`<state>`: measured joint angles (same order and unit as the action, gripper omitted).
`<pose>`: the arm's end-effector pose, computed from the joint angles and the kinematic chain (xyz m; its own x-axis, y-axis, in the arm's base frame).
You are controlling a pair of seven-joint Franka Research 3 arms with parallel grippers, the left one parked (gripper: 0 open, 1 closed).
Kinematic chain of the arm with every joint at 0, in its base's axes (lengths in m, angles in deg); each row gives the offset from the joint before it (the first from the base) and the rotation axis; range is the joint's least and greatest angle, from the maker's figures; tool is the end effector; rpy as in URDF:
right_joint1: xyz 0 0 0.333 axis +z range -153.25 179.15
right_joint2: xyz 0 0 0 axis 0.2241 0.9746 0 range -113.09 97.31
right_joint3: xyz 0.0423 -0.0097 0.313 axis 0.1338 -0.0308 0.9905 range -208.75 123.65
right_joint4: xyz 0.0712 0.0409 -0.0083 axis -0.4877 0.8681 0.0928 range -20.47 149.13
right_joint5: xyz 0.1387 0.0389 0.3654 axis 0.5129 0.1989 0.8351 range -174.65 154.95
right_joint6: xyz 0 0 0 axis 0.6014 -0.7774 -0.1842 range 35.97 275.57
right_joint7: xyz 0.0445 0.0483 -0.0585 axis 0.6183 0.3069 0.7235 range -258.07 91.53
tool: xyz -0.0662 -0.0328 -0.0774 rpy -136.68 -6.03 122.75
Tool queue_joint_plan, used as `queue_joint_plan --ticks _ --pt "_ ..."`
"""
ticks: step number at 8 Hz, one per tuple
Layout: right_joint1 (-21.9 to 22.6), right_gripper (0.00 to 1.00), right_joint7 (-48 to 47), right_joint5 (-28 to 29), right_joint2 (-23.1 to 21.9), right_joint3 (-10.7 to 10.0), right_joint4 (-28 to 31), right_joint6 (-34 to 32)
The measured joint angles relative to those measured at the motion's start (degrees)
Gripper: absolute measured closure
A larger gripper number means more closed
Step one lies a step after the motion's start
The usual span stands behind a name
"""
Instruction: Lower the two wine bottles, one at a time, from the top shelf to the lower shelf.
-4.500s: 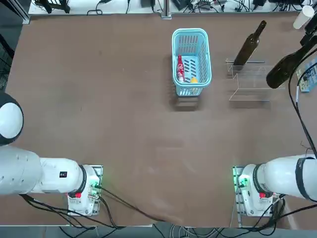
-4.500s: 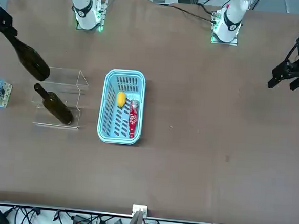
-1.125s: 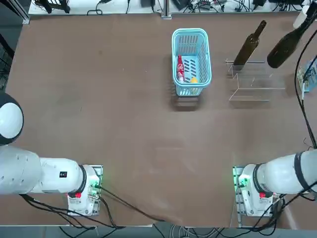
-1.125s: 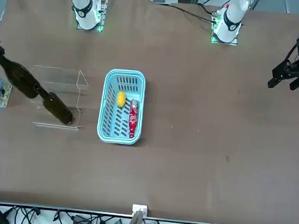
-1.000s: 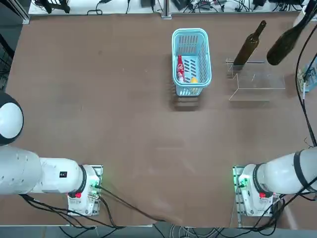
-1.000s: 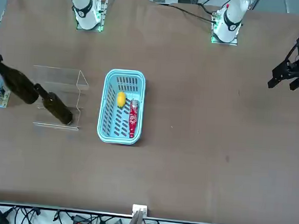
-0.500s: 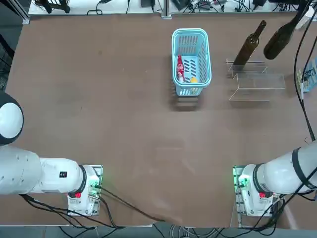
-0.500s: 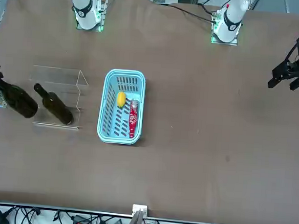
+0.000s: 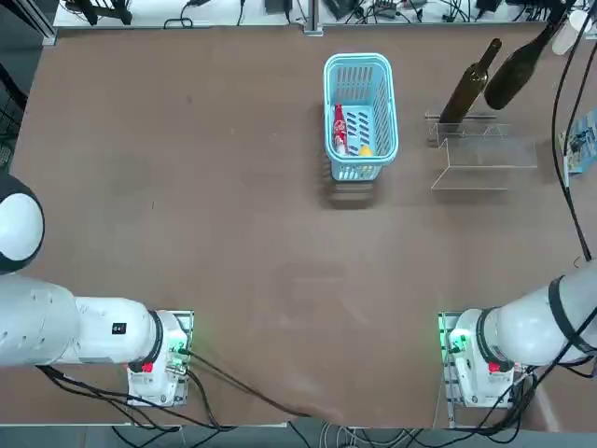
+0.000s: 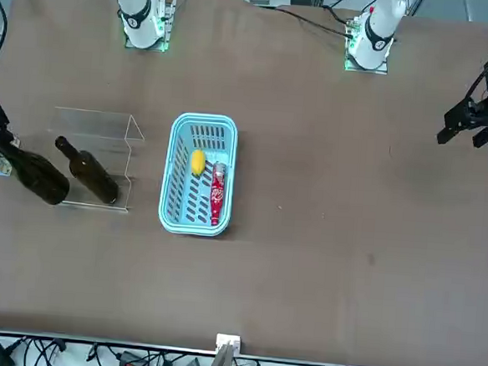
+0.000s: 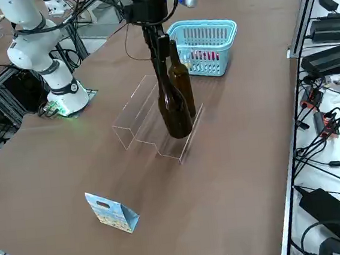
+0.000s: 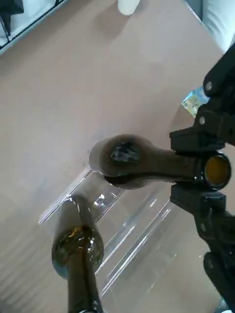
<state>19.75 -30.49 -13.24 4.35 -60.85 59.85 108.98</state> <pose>0.6138 -0.1118 0.5420 0.7397 0.6648 -0.1045 0.6722 -0.7372 0.0686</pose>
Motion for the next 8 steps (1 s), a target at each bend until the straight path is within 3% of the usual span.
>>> queue_joint_plan --ticks 8 --pt "0.72 0.60 -0.29 1.42 4.47 -1.79 0.23 0.01"
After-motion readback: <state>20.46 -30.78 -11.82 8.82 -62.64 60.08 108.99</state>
